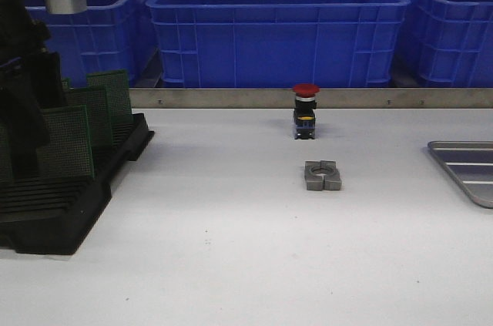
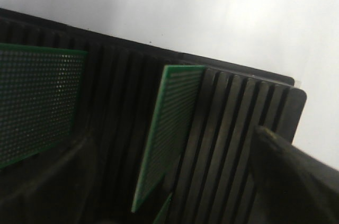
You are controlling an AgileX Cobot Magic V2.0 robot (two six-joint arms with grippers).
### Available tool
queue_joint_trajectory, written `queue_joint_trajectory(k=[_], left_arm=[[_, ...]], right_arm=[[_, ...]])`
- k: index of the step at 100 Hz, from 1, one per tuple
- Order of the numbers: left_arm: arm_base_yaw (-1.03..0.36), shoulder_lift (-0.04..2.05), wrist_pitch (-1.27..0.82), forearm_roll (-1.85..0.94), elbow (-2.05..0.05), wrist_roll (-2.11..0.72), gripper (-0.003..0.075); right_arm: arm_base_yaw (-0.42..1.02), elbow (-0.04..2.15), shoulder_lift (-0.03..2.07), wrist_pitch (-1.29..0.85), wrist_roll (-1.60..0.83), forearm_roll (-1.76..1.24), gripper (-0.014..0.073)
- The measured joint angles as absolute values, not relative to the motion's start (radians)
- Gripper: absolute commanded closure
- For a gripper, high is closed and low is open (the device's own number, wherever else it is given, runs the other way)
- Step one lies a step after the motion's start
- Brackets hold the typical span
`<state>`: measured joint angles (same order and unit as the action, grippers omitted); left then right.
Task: Place circuit board on tray
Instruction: 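Grasp a green circuit board in the rack with the left gripper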
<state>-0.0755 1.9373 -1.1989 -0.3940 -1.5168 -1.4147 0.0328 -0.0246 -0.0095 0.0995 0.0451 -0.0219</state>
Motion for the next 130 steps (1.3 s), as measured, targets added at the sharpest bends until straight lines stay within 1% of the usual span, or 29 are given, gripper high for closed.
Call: queue_joint_trajectory(k=[12, 39, 47, 54, 55, 56, 61, 62, 63, 65, 68, 73, 74, 110, 130], left_arm=[[-0.076, 1.945, -1.199, -0.396, -1.517, -1.416, 0.0179], [-0.076, 1.951, -1.205, -0.409, -1.517, -1.416, 0.0266], [-0.076, 1.958, -1.207, -0.411, -1.517, -1.416, 0.0311], [-0.076, 1.963, -1.207, -0.411, -1.517, -1.416, 0.0386], [-0.076, 1.963, -1.207, -0.411, -1.517, -1.416, 0.0415], [-0.076, 1.963, -1.207, -0.411, -1.517, -1.416, 0.0415], [-0.076, 1.963, -1.207, -0.411, -1.517, -1.416, 0.0497], [-0.076, 1.963, -1.207, -0.411, -1.517, -1.416, 0.0535], [-0.076, 1.963, -1.207, -0.411, -1.517, -1.416, 0.0535], [-0.076, 1.963, -1.207, -0.413, -1.517, -1.416, 0.0588], [-0.076, 1.963, -1.207, -0.413, -1.517, -1.416, 0.0629], [-0.076, 1.964, -1.207, -0.413, -1.517, -1.416, 0.0734], [-0.076, 1.964, -1.207, -0.413, -1.517, -1.416, 0.0741], [-0.076, 1.961, -1.242, -0.409, -1.550, -1.424, 0.0738], [-0.076, 1.881, -1.219, -0.414, -1.562, -1.384, 0.0738]], right_arm=[[0.033, -0.025, -0.010, 0.100, 0.045, -0.022, 0.0662], [0.033, -0.025, -0.010, 0.100, 0.045, -0.022, 0.0662], [0.033, -0.025, -0.010, 0.100, 0.045, -0.022, 0.0662], [0.033, -0.025, -0.010, 0.100, 0.045, -0.022, 0.0662], [0.033, -0.025, -0.010, 0.100, 0.045, -0.022, 0.0662], [0.033, -0.025, -0.010, 0.100, 0.045, -0.022, 0.0662], [0.033, -0.025, -0.010, 0.100, 0.045, -0.022, 0.0662], [0.033, -0.025, -0.010, 0.100, 0.045, -0.022, 0.0662], [0.033, -0.025, -0.010, 0.100, 0.045, -0.022, 0.0662], [0.033, -0.025, -0.010, 0.100, 0.045, -0.022, 0.0662], [0.033, -0.025, -0.010, 0.100, 0.045, -0.022, 0.0662], [0.033, -0.025, -0.010, 0.100, 0.045, -0.022, 0.0662], [0.033, -0.025, -0.010, 0.099, 0.045, -0.022, 0.0662], [0.033, -0.025, -0.010, 0.099, 0.045, -0.022, 0.0662], [0.033, -0.025, -0.010, 0.099, 0.045, -0.022, 0.0662]])
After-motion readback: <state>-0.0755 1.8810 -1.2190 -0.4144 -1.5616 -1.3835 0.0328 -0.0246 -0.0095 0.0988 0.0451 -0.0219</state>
